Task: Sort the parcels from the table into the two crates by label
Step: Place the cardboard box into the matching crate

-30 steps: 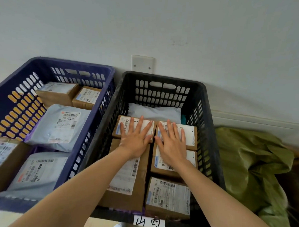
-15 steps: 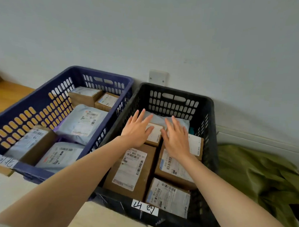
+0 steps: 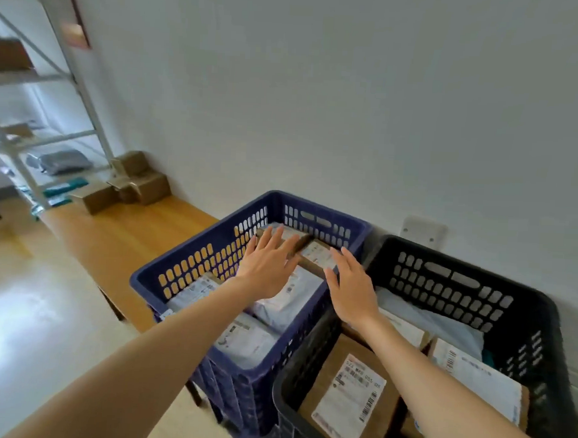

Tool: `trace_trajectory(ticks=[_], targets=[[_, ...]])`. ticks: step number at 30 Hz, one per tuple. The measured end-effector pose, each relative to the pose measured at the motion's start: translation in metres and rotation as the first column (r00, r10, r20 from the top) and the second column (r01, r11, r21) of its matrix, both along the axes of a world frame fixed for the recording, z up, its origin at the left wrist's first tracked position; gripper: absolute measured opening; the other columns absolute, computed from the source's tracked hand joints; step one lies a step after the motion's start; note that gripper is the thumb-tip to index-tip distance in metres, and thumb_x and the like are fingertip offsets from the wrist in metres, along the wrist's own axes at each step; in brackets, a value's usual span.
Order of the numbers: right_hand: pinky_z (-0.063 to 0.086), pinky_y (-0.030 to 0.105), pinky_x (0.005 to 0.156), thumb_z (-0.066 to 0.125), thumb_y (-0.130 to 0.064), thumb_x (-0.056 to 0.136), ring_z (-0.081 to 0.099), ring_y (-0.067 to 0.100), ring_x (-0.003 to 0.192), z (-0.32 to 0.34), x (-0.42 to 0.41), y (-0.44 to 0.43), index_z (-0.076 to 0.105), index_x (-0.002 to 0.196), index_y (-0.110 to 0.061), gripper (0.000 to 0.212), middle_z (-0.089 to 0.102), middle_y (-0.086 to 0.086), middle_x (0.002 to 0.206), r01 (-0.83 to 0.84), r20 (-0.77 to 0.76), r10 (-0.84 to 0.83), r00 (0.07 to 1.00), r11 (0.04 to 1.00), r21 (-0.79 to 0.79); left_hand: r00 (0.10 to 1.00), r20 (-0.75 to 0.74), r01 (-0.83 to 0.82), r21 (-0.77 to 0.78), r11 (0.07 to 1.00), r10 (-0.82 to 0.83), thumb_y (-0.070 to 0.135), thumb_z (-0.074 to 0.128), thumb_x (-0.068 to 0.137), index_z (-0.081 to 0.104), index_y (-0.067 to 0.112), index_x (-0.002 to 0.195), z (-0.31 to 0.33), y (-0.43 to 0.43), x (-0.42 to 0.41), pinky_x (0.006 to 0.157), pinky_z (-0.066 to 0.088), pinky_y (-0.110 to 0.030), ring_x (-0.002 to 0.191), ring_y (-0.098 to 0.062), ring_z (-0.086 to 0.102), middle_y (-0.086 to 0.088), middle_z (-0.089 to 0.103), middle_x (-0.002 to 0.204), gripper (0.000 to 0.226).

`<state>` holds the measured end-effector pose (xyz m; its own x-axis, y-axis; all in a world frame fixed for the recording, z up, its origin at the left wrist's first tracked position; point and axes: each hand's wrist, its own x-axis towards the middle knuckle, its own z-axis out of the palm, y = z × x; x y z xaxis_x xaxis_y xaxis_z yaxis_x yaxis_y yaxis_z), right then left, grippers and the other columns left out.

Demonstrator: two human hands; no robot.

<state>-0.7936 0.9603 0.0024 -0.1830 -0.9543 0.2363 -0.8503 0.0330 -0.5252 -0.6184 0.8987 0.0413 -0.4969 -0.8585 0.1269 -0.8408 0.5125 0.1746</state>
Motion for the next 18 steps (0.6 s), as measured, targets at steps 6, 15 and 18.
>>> trace_trajectory(ticks=[6, 15, 18], targets=[[0.026, 0.037, 0.116, 0.030, -0.037, 0.104, 0.024, 0.021, 0.144, 0.009, 0.094, -0.066, 0.031, 0.149, -0.016, 0.050, 0.027, 0.006, 0.156, -0.148, -0.007, 0.147, 0.989, 0.988, -0.039, 0.987, 0.001, -0.163, 0.004, 0.987, 0.163, 0.048, 0.022, 0.102, 0.008, 0.033, 0.154, 0.008, -0.042, 0.107, 0.121, -0.001, -0.046, 0.149, -0.022, -0.009, 0.000, -0.004, 0.162, 0.055], [0.030, 0.034, 0.113, 0.036, -0.035, 0.103, 0.031, 0.018, 0.140, 0.013, 0.270, -0.180, 0.032, 0.148, -0.012, 0.051, 0.033, 0.004, 0.153, -0.186, 0.130, 0.185, 0.974, 0.983, -0.006, 0.947, -0.093, -0.305, 0.038, 0.951, 0.308, 0.049, 0.023, 0.102, 0.009, 0.035, 0.153, 0.014, -0.121, 0.298, 0.121, 0.002, -0.043, 0.149, -0.020, -0.007, 0.002, -0.003, 0.162, 0.055], [0.034, 0.036, 0.111, 0.038, -0.034, 0.102, 0.035, 0.022, 0.138, 0.015, 0.331, -0.213, 0.031, 0.148, -0.012, 0.051, 0.034, 0.007, 0.151, -0.159, 0.223, 0.150, 0.963, 0.987, 0.024, 0.932, -0.106, -0.341, 0.058, 0.938, 0.345, 0.050, 0.023, 0.102, 0.009, 0.036, 0.153, 0.013, -0.145, 0.362, 0.121, 0.004, -0.043, 0.149, -0.020, -0.006, 0.003, -0.003, 0.162, 0.055]])
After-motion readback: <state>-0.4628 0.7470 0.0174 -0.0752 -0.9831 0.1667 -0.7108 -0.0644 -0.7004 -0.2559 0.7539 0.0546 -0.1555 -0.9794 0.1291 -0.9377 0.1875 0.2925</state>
